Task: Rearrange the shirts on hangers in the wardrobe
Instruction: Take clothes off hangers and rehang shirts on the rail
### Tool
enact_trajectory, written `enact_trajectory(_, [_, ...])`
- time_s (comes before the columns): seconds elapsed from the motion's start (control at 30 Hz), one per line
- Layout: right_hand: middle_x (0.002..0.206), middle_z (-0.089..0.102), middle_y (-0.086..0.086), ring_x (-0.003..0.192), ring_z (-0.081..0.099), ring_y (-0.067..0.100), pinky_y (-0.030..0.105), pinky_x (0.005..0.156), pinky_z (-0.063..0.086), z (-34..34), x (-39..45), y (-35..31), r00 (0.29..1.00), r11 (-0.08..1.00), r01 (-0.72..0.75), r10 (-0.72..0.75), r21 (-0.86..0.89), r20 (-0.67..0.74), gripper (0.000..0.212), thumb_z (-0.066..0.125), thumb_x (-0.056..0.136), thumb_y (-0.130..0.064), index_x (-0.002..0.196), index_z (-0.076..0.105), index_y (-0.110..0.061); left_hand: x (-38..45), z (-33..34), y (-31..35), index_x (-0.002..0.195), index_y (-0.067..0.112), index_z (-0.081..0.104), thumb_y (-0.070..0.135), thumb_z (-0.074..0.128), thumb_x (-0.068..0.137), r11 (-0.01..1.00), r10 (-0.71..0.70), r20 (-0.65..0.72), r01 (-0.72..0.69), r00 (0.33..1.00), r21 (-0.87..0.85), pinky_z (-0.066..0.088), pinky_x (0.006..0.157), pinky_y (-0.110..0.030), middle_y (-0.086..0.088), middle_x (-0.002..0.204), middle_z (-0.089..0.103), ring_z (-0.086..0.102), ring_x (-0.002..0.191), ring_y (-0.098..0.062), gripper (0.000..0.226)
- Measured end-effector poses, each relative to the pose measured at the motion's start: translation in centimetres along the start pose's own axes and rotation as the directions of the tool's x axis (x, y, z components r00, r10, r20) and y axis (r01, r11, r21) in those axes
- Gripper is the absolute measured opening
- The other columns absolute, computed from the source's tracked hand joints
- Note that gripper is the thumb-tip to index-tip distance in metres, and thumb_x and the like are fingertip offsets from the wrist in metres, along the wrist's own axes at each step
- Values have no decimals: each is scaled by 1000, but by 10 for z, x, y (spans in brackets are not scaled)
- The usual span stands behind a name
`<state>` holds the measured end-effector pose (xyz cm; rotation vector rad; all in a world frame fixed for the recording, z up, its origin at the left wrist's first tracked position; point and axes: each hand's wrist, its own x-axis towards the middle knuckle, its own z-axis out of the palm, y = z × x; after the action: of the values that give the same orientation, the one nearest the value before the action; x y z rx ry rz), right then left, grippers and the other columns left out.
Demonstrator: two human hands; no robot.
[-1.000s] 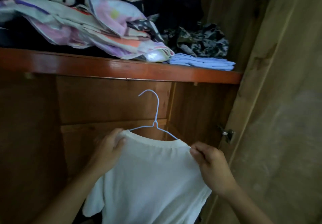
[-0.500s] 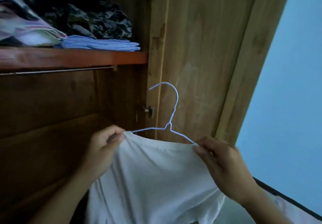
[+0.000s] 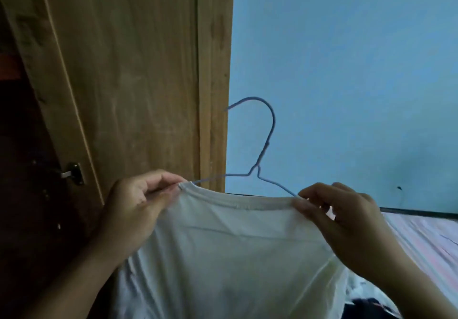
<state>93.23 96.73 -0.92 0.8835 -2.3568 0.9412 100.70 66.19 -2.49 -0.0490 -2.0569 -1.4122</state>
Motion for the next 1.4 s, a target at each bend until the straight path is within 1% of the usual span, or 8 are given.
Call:
enact_trajectory(0.13, [70, 63, -17, 70, 59, 2, 26, 62, 45, -21, -34, -3, 981, 976, -173, 159, -131, -112, 25, 55, 84, -57, 78, 68, -37, 10, 26, -4, 82, 23, 78, 1, 68, 87, 997, 51, 164, -42, 985, -59, 47, 68, -7, 5, 82, 76, 66, 75, 1, 24])
enact_trajectory(0.33, [73, 69, -21, 71, 66, 3, 37, 69, 55, -46, -93, -10, 917, 862, -399, 365, -312, -164, 5, 67, 90, -34, 87, 70, -36, 6, 78, -7, 78, 18, 77, -1, 71, 83, 974, 90, 325, -16, 942, -224, 46, 63, -8, 5, 77, 76, 63, 67, 2, 20])
enact_trajectory(0.47, [72, 66, -24, 73, 64, 0, 34, 69, 55, -63, -131, -13, 862, 795, -506, 474, -335, -177, 3, 68, 90, -33, 90, 68, -37, 1, 113, -11, 80, 35, 78, 4, 71, 82, 958, 98, 445, 37, 890, -285, 45, 59, -9, 6, 74, 75, 61, 64, 2, 32])
enact_trajectory(0.77, [77, 67, -24, 71, 62, -3, 27, 67, 54, -81, -195, -4, 725, 616, -673, 659, -411, -200, 8, 68, 89, -34, 96, 70, -37, -13, 207, -34, 85, 34, 78, 13, 71, 86, 966, 125, 678, 68, 724, -251, 51, 65, -12, 6, 79, 76, 69, 71, -3, 23])
enact_trajectory(0.93, [73, 64, -27, 68, 60, -3, 20, 63, 49, -87, -228, 38, 628, 490, -738, 751, -464, -206, 6, 69, 90, -33, 93, 68, -38, -29, 280, -51, 83, 37, 77, 12, 73, 83, 955, 145, 754, 107, 641, -275, 52, 65, -16, 5, 77, 75, 68, 67, -5, 24])
enact_trajectory(1.07, [71, 62, -23, 68, 58, 1, 17, 59, 41, -89, -252, 88, 537, 367, -781, 808, -505, -243, 4, 66, 90, -38, 88, 63, -37, -38, 345, -73, 91, 34, 74, 7, 69, 88, 960, 116, 851, 161, 513, -229, 50, 62, -21, -3, 72, 72, 63, 63, -9, 28])
enact_trajectory(1.27, [77, 64, -18, 72, 60, 6, 30, 65, 50, -87, -281, 185, 404, 258, -866, 865, -428, -297, 5, 63, 94, -36, 90, 64, -33, -45, 447, -96, 101, 25, 67, 4, 64, 93, 988, 52, 928, 116, 369, -102, 53, 72, -35, -5, 75, 70, 67, 76, -24, 22])
enact_trajectory(1.4, [80, 65, -12, 73, 58, 12, 26, 59, 41, -91, -299, 261, 305, 170, -901, 902, -399, -305, 4, 63, 94, -31, 90, 64, -31, -59, 521, -114, 100, 26, 66, 8, 61, 95, 997, -3, 950, 74, 312, -21, 51, 77, -27, 2, 84, 69, 65, 83, -16, 20])
